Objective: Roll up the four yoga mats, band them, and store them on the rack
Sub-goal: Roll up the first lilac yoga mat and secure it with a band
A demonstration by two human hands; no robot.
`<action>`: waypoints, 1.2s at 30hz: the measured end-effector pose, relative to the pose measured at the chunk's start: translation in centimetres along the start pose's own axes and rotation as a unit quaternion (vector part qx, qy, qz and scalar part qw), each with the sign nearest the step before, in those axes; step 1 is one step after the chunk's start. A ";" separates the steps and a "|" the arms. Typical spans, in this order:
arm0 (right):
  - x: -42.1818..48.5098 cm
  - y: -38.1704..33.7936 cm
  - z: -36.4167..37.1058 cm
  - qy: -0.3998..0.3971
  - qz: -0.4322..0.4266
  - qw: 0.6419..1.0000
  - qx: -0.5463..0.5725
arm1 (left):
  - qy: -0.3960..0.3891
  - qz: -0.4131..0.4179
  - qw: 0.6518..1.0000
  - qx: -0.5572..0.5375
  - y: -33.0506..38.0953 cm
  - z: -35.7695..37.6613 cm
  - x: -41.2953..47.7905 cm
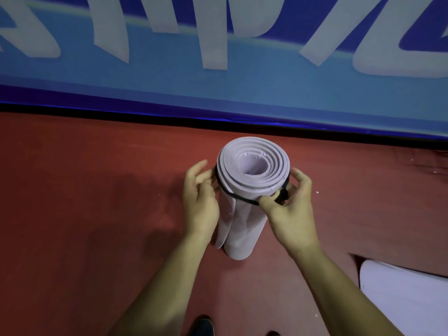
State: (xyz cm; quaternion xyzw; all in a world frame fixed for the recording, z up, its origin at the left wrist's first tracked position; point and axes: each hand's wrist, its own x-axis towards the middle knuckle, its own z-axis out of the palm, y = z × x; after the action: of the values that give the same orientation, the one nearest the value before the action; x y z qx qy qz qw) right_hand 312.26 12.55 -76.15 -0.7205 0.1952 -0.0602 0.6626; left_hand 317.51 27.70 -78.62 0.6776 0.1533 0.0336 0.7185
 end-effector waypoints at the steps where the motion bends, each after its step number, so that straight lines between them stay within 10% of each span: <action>1: -0.3 0.2 -0.1 0.006 -0.008 1.000 -0.013 | -0.014 0.006 1.000 -0.005 0.3 0.2 -0.2; 7: -2.6 1.7 -0.5 -0.012 0.003 0.984 -0.176 | -0.075 0.125 0.976 0.164 0.0 0.0 -1.8; 16: -0.8 2.4 -2.3 -0.085 -0.020 0.995 -0.046 | -0.129 0.218 0.942 0.219 -1.7 0.2 -2.6; 36: -0.7 6.4 -3.0 -0.118 -0.078 0.988 -0.063 | -0.247 0.208 0.912 0.252 -5.6 -2.5 -0.8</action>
State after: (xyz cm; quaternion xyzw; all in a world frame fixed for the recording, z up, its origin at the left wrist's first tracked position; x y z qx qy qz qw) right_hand 309.28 9.73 -81.91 -0.7760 0.0626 -0.0138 0.6275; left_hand 315.23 29.48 -84.06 0.8392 -0.1704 -0.0257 0.5157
